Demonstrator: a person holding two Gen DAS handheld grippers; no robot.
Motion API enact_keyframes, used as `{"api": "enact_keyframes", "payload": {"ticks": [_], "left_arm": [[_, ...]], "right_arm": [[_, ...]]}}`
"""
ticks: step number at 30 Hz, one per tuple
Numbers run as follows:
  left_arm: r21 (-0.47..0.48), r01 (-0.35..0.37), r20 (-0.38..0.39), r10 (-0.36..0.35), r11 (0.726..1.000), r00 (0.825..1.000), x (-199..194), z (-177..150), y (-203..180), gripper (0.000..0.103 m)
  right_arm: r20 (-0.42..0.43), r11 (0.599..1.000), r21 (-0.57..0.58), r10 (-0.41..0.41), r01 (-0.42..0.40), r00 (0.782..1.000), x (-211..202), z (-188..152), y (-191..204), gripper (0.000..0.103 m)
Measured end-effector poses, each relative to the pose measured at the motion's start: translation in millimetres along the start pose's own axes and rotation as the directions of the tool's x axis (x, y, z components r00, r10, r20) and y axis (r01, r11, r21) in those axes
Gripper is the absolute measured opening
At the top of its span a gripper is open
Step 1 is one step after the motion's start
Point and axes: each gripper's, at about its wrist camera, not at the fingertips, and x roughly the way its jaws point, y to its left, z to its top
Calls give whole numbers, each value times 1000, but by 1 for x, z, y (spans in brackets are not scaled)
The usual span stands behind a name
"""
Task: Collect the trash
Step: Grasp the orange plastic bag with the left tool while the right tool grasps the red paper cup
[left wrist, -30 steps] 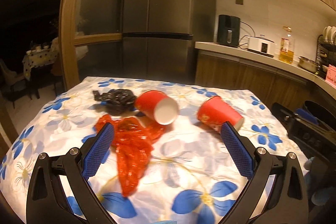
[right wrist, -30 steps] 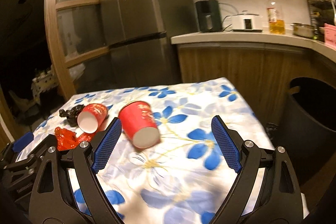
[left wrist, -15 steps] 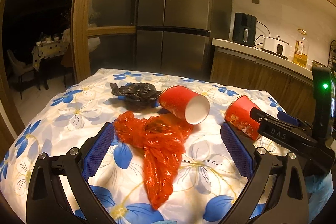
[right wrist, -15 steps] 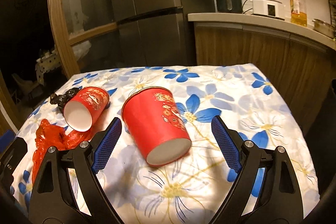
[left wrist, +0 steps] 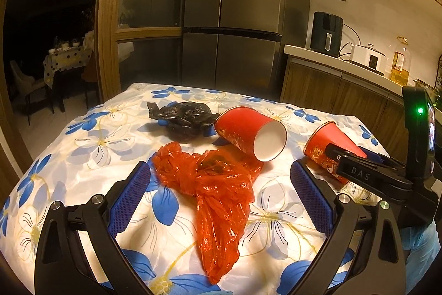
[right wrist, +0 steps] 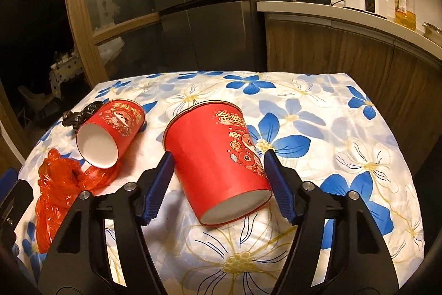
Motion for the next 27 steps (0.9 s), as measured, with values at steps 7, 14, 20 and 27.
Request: {"api": "enact_keyframes", "payload": {"ticks": [7, 14, 20, 27], "left_arm": [[-23, 3, -19, -3, 1000, 1000, 3, -1, 6, 97], [-69, 9, -72, -14, 998, 997, 14, -4, 16, 97], [-42, -7, -148, 1, 999, 989, 32, -6, 7, 91], [-22, -22, -199, 18, 1000, 980, 41, -11, 5, 62]], "right_arm": [[21, 1000, -14, 15, -14, 1000, -11, -4, 1, 57], [64, 999, 45, 8, -11, 998, -40, -14, -10, 56], [102, 995, 96, 11, -21, 995, -71, -26, -17, 56], [139, 994, 104, 14, -29, 990, -97, -29, -17, 56]]}}
